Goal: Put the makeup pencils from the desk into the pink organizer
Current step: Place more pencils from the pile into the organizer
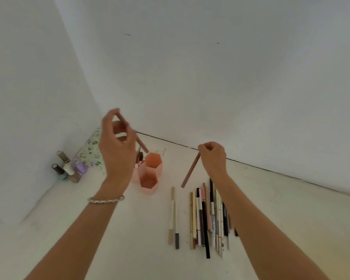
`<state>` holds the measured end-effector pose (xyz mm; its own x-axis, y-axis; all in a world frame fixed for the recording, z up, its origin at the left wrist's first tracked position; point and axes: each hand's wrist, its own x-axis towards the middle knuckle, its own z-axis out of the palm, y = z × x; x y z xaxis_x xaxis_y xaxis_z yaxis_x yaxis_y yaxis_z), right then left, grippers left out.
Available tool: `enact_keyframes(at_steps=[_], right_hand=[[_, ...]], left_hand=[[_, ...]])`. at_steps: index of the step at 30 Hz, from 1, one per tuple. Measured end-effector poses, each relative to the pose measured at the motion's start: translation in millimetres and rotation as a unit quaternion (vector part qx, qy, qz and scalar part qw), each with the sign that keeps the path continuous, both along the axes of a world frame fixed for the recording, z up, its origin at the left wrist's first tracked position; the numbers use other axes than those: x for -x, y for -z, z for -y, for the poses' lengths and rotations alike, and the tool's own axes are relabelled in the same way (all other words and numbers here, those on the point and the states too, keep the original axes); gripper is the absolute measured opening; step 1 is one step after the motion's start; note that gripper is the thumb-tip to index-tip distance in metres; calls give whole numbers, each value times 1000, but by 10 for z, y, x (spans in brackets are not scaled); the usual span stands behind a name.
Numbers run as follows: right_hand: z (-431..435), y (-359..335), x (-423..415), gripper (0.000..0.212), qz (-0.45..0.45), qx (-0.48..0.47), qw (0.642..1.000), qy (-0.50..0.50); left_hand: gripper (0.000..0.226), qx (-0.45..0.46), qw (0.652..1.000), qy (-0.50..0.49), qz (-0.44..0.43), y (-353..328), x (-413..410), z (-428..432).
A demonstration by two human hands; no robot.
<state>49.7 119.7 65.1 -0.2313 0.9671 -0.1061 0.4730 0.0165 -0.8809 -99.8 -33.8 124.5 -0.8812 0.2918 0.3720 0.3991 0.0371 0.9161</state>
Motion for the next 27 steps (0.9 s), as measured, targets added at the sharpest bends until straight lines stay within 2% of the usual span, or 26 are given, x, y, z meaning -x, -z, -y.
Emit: enact_keyframes(at_steps=[3,7,9,12,16,21,23,25,27], right_hand=[[55,-182,93,8,-73,-21,996,38],[225,-308,299,10,-146,-56,987,26],[322,-381,410,11,-180,-80,980,3],[477,-469,598,11,-219,-133,966,-37],[706,-377,820,13,-201,-207,950,-117],[846,-49,889,13,-66,-228,941,-241],[846,-28,818,16,-53,-241,941,-233],[784,-80,710,23,-80,-227,953,-184],[681,-131,570,28,-87,-187,967,-149]], left_hand=[[39,11,999,-36,-31,158,270,139],[32,149,986,43,-64,649,267,231],[27,193,978,39,-73,814,260,308],[28,163,984,-27,-59,812,335,421],[32,102,993,-41,-39,634,384,494],[28,97,994,-4,-39,516,241,422],[25,111,992,50,-17,504,24,369],[22,174,974,144,-14,597,-282,296],[18,315,922,222,-41,825,-622,212]])
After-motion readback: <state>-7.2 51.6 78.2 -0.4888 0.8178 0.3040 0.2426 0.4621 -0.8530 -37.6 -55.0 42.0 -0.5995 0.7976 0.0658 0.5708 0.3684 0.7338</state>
